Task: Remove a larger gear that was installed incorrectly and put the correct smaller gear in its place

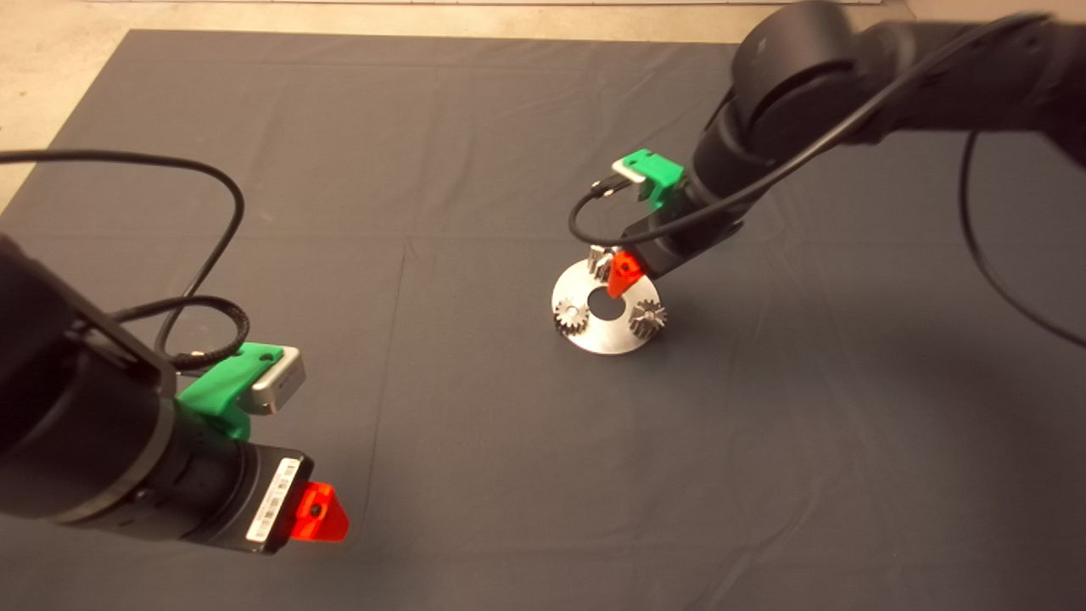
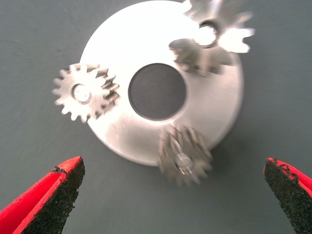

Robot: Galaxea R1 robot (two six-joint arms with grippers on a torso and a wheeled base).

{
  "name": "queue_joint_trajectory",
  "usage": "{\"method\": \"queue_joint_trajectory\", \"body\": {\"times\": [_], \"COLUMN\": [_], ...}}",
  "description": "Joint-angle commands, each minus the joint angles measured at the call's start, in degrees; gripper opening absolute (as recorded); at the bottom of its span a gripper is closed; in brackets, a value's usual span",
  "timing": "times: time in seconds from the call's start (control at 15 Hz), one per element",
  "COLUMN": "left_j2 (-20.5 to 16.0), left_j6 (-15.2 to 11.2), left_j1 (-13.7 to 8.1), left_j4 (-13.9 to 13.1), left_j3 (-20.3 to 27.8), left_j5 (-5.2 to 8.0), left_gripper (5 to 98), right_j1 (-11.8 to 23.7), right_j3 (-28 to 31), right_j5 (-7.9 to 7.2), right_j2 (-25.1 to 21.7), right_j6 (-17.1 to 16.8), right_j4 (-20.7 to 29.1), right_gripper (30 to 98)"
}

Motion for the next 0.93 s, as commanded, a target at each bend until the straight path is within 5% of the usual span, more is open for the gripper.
{"method": "queue_joint_trajectory", "body": {"times": [0.0,0.87], "left_j2": [0.0,0.0], "left_j6": [-0.4,-0.3], "left_j1": [-0.3,-0.3], "left_j4": [-0.8,-0.8], "left_j3": [0.8,0.9], "left_j5": [1.07,0.99], "left_gripper": [97.8,97.8], "right_j1": [0.3,-1.3], "right_j3": [-2.8,-13.4], "right_j5": [-0.26,0.18], "right_j2": [1.0,6.8], "right_j6": [-1.0,-3.0], "right_j4": [-3.3,-7.9], "right_gripper": [97.6,97.6]}}
